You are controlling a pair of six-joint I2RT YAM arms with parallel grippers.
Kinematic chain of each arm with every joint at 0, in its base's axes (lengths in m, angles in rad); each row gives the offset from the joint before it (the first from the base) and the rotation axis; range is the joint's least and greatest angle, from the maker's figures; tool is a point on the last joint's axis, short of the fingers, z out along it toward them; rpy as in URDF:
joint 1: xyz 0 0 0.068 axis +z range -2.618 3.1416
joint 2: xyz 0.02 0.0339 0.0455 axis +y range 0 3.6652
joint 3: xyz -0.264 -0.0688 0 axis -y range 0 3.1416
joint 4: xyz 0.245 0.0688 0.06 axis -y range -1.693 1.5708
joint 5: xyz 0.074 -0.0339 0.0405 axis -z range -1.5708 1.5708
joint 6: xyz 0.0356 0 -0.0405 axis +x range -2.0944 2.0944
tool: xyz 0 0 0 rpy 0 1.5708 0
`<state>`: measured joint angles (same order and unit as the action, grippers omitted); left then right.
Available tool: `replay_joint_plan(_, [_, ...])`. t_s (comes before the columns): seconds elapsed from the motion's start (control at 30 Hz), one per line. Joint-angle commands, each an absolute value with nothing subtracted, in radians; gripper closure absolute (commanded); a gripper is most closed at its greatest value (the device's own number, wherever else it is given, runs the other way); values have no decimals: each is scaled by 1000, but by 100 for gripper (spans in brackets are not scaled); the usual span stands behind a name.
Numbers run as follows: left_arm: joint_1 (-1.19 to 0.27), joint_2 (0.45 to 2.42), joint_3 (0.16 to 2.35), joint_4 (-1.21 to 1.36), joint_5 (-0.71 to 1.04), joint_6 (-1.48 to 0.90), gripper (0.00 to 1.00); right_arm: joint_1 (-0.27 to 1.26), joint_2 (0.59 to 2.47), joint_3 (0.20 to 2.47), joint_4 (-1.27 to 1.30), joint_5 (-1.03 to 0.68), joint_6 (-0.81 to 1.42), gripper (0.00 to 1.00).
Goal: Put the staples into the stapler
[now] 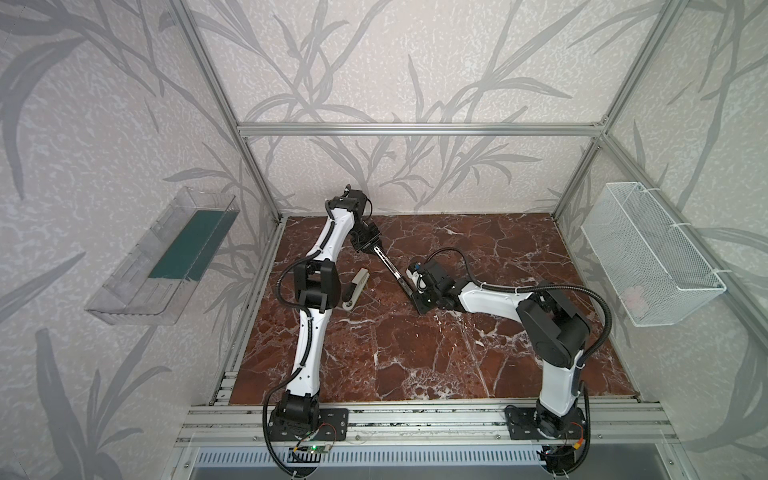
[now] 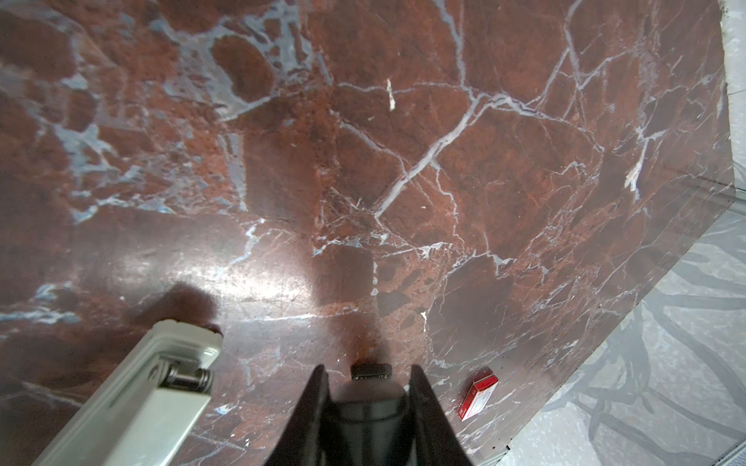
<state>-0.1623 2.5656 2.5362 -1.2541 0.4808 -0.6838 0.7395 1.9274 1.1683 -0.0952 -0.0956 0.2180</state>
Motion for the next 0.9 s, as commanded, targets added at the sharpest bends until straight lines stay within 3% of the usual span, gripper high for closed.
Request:
replay_joint_plan(0.0, [-154, 2598, 2557, -1214, 452, -617, 89, 742, 1916, 1129, -179, -137, 169, 77])
replay_joint_plan(0.47, [-142, 2653, 2556, -1206, 437, -614, 76, 742, 1920, 1135, -186, -124, 169, 77])
replay_joint_plan(0.7, [-140, 2638, 2555, -1209, 434, -600, 55, 742, 1924, 1139, -188, -117, 170, 77])
replay_joint_plan(0.87, [-135, 2615, 2555, -1219, 418, -598, 46, 737, 1921, 1136, -196, -96, 188, 78])
